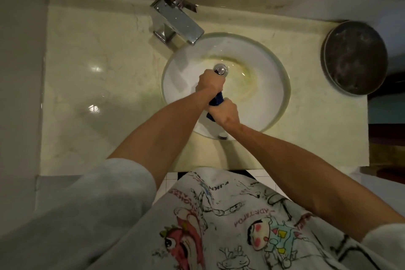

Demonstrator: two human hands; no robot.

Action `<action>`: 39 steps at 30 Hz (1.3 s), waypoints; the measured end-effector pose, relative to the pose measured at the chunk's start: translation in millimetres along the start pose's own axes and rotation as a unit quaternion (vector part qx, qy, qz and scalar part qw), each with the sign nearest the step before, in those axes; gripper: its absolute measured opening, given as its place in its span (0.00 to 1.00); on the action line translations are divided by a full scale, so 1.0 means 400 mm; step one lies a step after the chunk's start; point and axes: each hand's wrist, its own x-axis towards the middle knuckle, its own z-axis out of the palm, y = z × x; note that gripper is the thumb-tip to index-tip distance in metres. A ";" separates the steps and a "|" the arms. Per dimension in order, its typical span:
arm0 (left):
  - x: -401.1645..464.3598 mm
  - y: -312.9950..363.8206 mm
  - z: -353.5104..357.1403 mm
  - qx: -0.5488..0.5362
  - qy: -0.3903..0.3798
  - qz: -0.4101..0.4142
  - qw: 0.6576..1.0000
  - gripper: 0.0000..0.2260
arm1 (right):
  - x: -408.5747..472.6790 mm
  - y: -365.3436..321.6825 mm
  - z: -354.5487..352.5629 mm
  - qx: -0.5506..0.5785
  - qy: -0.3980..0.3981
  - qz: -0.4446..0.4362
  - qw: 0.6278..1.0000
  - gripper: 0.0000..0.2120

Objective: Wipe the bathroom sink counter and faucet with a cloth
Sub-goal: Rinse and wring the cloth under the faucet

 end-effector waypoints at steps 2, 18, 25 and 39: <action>0.001 0.009 -0.010 -0.027 -0.012 -0.001 1.000 0.04 | -0.002 -0.005 -0.007 0.015 -0.019 0.009 1.000 0.12; -0.099 0.016 -0.201 -0.495 -0.359 -0.060 0.789 0.09 | -0.081 -0.066 -0.245 0.300 -0.380 0.075 0.872 0.14; -0.128 0.002 -0.209 -0.570 -0.372 0.007 0.733 0.21 | -0.092 -0.046 -0.223 0.445 -0.431 0.055 0.783 0.18; -0.201 0.117 -0.202 -0.623 -0.345 0.173 0.680 0.04 | -0.187 -0.093 -0.243 0.566 -0.608 0.065 0.554 0.24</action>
